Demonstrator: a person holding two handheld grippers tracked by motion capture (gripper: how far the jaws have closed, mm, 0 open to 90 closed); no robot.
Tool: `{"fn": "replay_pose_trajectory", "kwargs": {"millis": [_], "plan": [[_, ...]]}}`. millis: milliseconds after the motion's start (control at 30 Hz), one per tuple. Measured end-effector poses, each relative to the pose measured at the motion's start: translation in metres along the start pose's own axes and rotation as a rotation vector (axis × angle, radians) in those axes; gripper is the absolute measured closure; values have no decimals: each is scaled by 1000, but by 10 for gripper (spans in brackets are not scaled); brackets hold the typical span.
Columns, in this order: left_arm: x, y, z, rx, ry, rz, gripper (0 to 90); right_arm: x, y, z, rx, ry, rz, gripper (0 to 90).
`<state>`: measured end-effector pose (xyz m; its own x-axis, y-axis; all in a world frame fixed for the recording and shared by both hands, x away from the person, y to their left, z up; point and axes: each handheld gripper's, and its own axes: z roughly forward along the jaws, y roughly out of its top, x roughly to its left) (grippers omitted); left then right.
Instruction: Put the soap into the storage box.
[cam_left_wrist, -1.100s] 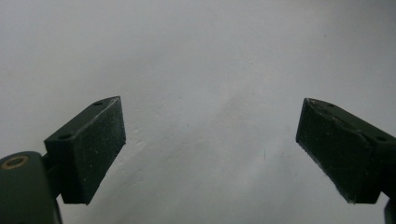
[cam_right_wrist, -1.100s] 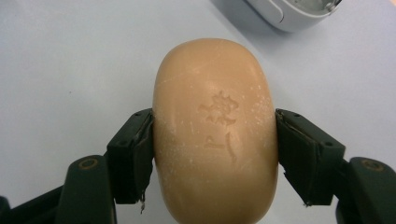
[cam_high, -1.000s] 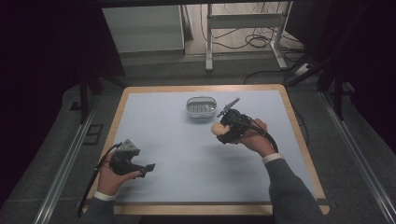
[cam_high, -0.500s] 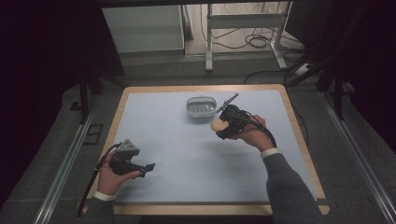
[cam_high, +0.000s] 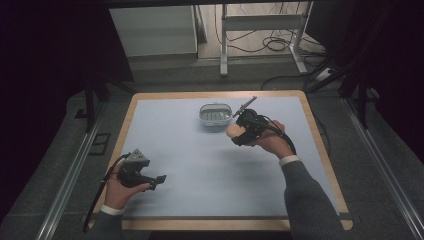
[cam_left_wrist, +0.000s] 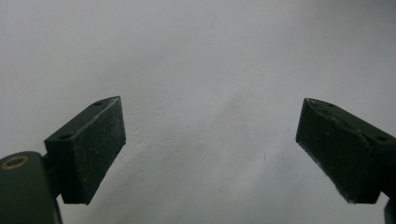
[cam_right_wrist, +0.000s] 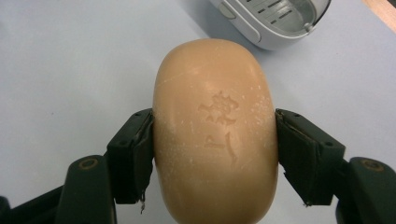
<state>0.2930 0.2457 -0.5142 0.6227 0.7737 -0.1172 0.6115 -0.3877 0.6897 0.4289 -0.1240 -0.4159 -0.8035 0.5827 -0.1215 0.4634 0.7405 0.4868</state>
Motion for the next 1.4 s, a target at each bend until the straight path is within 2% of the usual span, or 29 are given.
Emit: {"fn": "replay_pose_trajectory", "kwargs": {"millis": [300, 867, 1400], "plan": [[0, 0, -1, -12, -6, -9, 87, -11, 0, 7, 15, 7, 24, 324], [0, 0, -1, -8, -2, -4, 86, -23, 9, 11, 3, 9, 35, 324], [0, 0, 0, -7, -2, 1, 86, -34, 16, 16, 11, -12, 35, 324]]}}
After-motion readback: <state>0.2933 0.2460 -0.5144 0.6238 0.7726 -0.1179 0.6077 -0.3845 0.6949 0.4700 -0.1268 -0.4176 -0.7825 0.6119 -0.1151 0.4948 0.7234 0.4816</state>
